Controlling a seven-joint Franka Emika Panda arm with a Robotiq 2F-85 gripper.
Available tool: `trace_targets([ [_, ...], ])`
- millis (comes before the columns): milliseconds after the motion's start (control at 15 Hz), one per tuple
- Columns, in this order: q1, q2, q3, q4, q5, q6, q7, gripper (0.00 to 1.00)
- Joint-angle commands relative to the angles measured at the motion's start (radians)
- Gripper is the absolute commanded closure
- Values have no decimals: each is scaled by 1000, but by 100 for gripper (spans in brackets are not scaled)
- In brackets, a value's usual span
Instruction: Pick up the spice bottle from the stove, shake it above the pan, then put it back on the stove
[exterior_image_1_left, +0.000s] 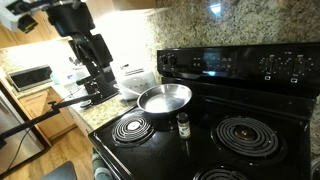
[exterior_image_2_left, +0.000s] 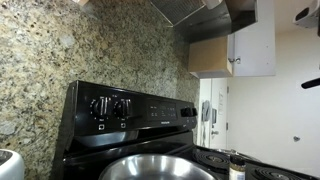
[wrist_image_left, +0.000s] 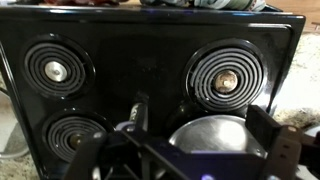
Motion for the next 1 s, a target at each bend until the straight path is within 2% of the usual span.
trace_targets([
  [0,70,-136,-2,-105,88,138,-22,0],
  [67,88,-181,-1,-135,111,167,-23,0],
  [267,109,-287,2,-183,237,155,91,0],
  [333,22,-303,96,-177,106,132,164,0],
  [400,103,-329,14,-196,247,181,139,0],
  [467,114,-353,18,-219,200,246,55,0],
  [533,121,-363,14,-222,187,262,15,0],
  [600,101,-317,25,-180,187,202,70,0],
  [933,115,-354,18,-204,184,233,36,0],
])
